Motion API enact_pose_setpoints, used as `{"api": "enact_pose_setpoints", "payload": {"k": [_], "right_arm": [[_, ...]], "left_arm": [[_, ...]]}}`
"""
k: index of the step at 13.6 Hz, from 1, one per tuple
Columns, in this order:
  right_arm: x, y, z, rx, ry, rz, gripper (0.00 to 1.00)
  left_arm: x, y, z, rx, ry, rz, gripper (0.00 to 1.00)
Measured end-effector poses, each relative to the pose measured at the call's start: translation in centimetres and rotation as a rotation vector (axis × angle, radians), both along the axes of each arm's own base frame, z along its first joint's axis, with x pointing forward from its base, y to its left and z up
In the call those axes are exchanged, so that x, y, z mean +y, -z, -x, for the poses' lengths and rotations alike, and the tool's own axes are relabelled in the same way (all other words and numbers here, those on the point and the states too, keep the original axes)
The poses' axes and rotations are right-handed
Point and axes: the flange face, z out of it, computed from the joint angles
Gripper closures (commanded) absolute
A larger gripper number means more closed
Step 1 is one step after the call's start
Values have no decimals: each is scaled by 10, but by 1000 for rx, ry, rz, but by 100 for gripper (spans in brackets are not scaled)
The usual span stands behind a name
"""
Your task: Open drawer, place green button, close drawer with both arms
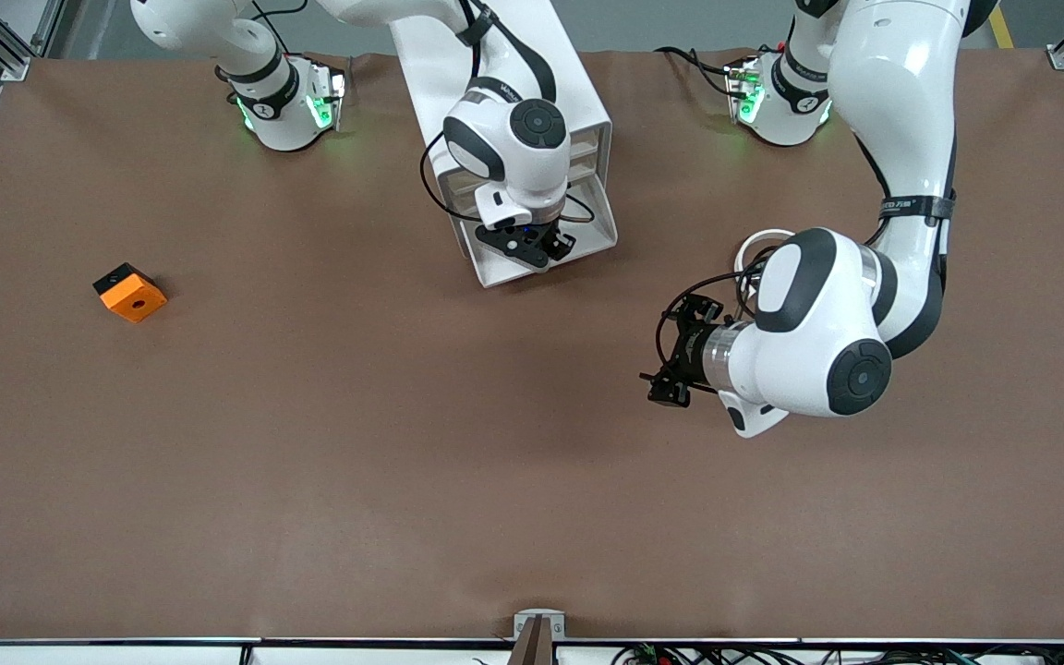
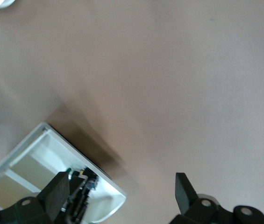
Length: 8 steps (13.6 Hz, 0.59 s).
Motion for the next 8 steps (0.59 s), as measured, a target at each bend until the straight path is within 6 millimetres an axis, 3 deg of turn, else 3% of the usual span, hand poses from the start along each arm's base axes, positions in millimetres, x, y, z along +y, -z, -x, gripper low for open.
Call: {"api": "enact_pose_setpoints", "payload": {"k": [5,8], "right_arm": [[4,-5,-2,-7,-1,-10,0],[7,-9,-4,-13,-1,-18,0]], "left_arm": [[-6,-29,9,-147,264,-13,0],[-42,-46,27,-224,373,-54,0]]}}
